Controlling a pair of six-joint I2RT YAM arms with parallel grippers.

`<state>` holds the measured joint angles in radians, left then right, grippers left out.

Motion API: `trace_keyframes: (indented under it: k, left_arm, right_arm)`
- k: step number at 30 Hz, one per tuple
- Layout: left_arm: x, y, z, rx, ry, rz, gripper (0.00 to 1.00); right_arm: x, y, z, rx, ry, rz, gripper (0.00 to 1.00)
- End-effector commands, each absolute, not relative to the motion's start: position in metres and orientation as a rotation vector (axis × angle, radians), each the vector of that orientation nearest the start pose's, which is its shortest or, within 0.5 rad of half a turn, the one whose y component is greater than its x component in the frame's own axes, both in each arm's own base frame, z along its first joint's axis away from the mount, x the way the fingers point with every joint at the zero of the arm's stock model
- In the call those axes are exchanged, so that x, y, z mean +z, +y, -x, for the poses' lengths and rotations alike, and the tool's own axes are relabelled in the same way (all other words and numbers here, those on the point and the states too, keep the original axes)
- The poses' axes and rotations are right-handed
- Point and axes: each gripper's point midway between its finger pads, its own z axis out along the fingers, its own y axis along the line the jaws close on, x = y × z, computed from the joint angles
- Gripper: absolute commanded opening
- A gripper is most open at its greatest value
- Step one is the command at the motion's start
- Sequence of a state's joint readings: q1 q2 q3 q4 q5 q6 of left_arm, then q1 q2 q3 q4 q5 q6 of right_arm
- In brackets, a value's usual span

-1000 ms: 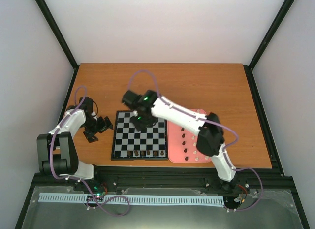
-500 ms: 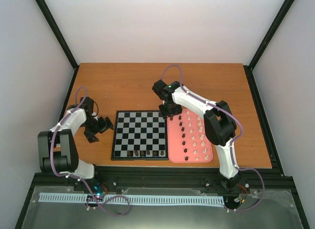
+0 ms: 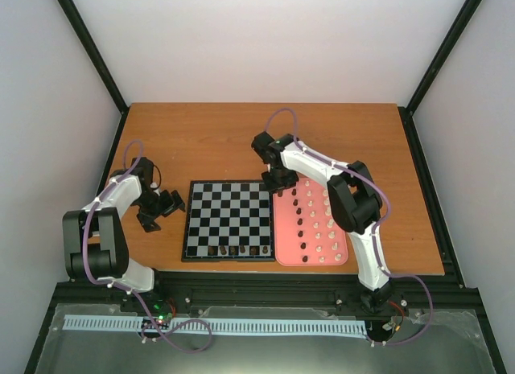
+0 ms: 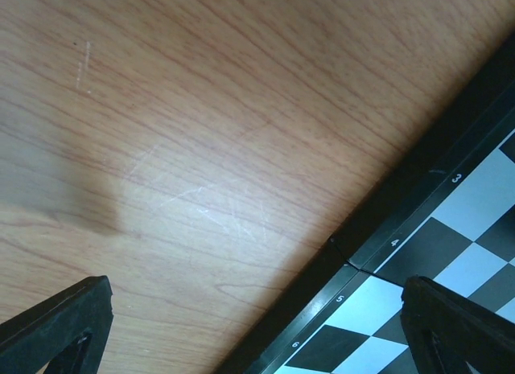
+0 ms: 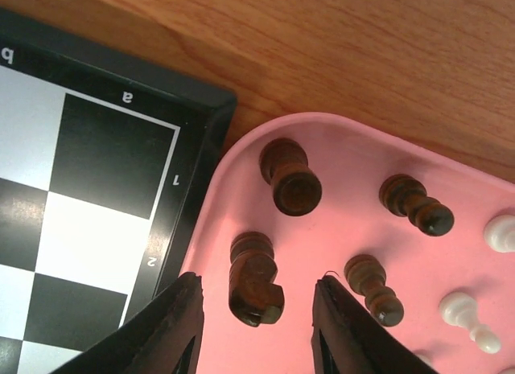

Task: Set up the chess pieces on the board
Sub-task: Pick up the chess piece from the storage box.

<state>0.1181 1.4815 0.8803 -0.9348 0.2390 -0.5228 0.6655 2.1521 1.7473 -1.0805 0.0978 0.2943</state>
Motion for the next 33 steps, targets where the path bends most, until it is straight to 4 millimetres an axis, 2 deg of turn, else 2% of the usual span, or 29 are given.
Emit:
trace_keyframes:
  k: [1, 6, 11, 18, 20, 24, 27, 30, 33]
  left_arm:
    - [0.053, -0.006, -0.255, -0.366, 2.948, 0.954, 1.00]
    - [0.052, -0.006, -0.255, -0.367, 2.951, 0.954, 1.00]
    - [0.052, -0.006, -0.255, -0.365, 2.951, 0.952, 1.00]
    - [0.051, -0.007, -0.254, -0.367, 2.955, 0.951, 1.00]
    - [0.051, -0.007, -0.254, -0.372, 2.954, 0.949, 1.00]
    - [0.052, -0.008, -0.254, -0.380, 2.951, 0.950, 1.00]
    - [0.053, -0.008, -0.253, -0.380, 2.948, 0.948, 1.00]
    - [0.052, -0.007, -0.252, -0.373, 2.947, 0.950, 1.00]
    - [0.051, -0.009, -0.252, -0.389, 2.948, 0.954, 1.00]
  right_arm:
    - [0.040, 0.249, -0.354, -0.099, 2.977, 0.551, 0.37]
    - [0.035, 0.248, -0.351, -0.087, 2.989, 0.556, 0.35]
    - [0.031, 0.250, -0.351, -0.078, 2.993, 0.560, 0.27]
    - [0.034, 0.250, -0.349, -0.073, 3.000, 0.553, 0.05]
    - [0.038, 0.249, -0.348, -0.071, 2.999, 0.544, 0.03]
    - [0.060, 0.248, -0.345, -0.059, 2.974, 0.509, 0.03]
    - [0.094, 0.261, -0.337, -0.014, 2.922, 0.518, 0.03]
    - [0.121, 0.288, -0.319, 0.052, 2.878, 0.563, 0.03]
    - [0.137, 0.331, -0.288, 0.143, 2.841, 0.688, 0.03]
